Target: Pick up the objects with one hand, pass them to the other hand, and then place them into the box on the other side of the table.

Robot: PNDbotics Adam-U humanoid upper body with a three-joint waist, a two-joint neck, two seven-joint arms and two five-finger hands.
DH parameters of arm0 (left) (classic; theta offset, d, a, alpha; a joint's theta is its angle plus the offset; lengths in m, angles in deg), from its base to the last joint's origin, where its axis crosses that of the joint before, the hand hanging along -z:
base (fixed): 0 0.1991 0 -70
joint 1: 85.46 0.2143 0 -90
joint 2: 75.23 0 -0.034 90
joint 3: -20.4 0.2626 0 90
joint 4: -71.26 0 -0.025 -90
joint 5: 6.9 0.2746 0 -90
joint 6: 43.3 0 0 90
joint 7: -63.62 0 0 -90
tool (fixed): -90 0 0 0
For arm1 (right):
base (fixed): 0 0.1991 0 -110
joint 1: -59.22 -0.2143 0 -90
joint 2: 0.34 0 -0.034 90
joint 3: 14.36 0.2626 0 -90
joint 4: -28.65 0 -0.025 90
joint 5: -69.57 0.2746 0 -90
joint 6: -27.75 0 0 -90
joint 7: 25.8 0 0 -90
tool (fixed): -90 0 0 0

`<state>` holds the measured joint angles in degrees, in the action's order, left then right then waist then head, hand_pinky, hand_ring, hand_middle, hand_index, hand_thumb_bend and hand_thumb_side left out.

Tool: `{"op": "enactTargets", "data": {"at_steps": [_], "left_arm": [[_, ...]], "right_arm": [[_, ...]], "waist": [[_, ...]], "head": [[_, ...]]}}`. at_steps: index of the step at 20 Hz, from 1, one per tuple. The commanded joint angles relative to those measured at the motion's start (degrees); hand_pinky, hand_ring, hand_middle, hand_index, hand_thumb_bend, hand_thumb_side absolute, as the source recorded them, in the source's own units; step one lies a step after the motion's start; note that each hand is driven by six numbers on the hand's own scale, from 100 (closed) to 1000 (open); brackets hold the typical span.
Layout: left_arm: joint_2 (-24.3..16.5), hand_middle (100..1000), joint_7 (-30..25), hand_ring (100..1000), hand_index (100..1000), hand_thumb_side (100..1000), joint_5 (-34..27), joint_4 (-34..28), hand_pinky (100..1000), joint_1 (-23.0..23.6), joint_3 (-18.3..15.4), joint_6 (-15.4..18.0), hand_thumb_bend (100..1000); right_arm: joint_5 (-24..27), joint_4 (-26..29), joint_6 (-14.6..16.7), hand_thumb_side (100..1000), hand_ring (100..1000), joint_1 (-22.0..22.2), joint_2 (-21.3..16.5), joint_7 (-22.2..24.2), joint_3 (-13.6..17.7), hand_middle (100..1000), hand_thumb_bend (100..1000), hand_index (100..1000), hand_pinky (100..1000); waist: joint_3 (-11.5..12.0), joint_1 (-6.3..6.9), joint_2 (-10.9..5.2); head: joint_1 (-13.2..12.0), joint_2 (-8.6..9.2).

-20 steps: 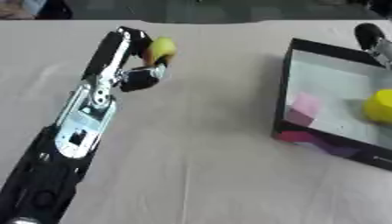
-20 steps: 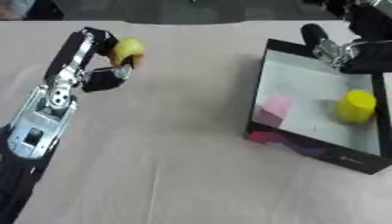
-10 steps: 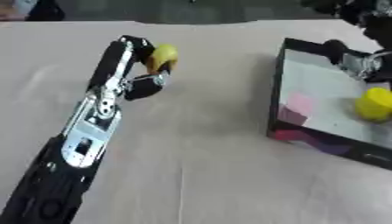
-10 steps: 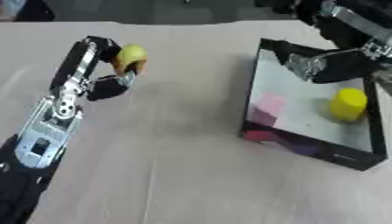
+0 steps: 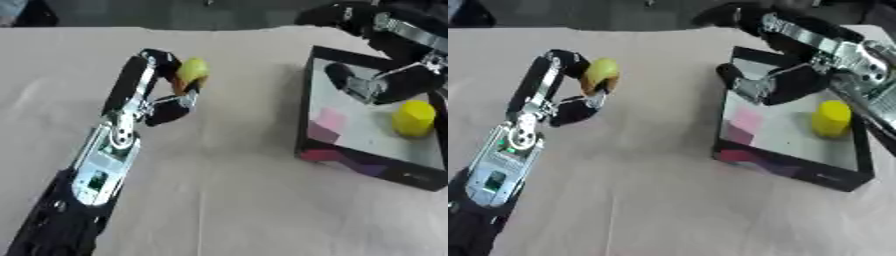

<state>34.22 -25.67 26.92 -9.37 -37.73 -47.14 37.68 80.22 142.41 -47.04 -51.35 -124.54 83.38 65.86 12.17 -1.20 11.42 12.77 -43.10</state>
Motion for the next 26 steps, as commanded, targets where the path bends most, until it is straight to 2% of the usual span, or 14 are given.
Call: {"op": "enactTargets", "data": {"at_steps": [1,11,16,26], "left_arm": [[1.2,400,-0.1,528,503,100,-0.4,-0.7,698,-1.4,0.7,1.2,100],[3.0,396,-1.2,526,502,100,-2.5,-1.5,698,-2.2,2.8,5.8,100],[3.9,393,-1.7,525,501,103,-4.7,-1.9,698,-2.6,3.6,7.8,100],[5.4,388,-1.7,523,499,125,-7.1,-2.9,698,-3.1,4.4,9.5,100]], "right_arm": [[-0.7,0.8,0.1,346,1000,-1.4,-0.5,1.0,-0.2,902,100,925,1000],[-2.7,0.8,-0.6,344,1000,-3.2,0.8,2.6,-1.9,898,100,919,1000],[-3.4,0.8,-2.2,302,1000,-4.2,1.5,2.9,-2.1,885,100,918,997],[-5.6,0.8,-6.0,328,1000,-6.1,2.6,2.7,-2.5,872,100,919,994]], "waist": [[0.2,-0.95,-1.32],[1.8,-1.63,-0.40],[2.8,-1.95,0.24],[4.3,-1.85,1.40]], "head": [[0.5,0.99],[2.7,1.96],[4.0,2.61],[5.7,3.50]]}}
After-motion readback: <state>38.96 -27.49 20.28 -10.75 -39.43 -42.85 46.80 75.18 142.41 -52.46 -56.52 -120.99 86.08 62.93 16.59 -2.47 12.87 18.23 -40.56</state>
